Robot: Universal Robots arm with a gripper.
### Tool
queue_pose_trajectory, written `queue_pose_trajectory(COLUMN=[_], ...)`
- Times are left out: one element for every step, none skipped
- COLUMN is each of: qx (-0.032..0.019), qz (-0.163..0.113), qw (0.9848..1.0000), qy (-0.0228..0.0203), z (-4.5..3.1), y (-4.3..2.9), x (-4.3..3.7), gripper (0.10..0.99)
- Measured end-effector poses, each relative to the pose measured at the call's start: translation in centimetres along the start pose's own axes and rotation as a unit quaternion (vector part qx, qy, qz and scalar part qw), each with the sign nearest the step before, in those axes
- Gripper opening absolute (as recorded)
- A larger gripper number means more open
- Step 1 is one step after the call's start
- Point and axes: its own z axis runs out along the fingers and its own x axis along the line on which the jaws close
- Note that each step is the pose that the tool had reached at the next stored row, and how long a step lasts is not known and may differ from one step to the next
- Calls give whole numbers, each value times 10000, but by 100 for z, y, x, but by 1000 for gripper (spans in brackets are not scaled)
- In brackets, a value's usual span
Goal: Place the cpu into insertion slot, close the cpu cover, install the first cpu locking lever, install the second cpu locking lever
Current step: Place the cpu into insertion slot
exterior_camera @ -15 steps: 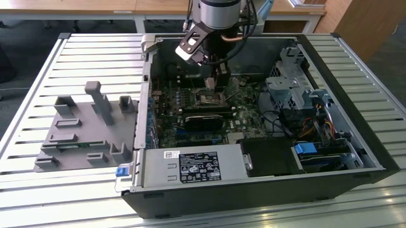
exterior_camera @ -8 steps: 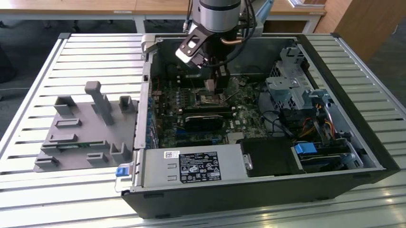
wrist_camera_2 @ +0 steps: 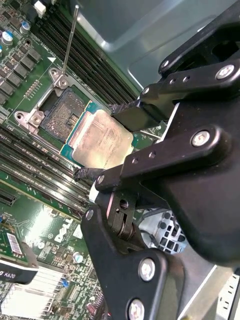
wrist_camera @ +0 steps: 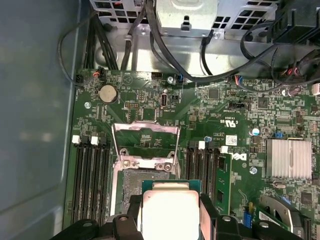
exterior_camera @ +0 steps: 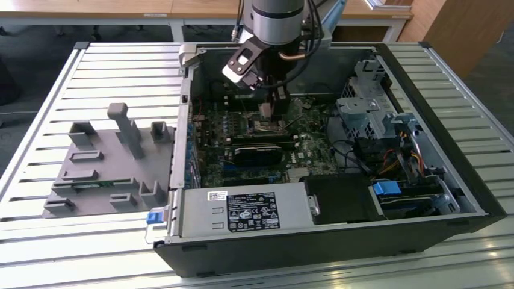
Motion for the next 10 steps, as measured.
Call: queue_pose_trajectory(qx=[0,2,4,7,10,14,16,18,19,19], qz=[0,0,0,1,1,1,1,1,1,1], qw=[10000,10000,10000,10000,10000,10000,10000,10000,10000,10000], qy=[0,0,-1,0,0,0,0,-1,-1,0], z=[6,12,19,28,42,62,80,97,114,130], y=[-1,-1,-2,-4,-5,-6,-7,-8,-9,-10], x=[0,2,3,5,9,17,26,40,56,71], gripper=[537,537,537,537,537,537,537,537,537,537])
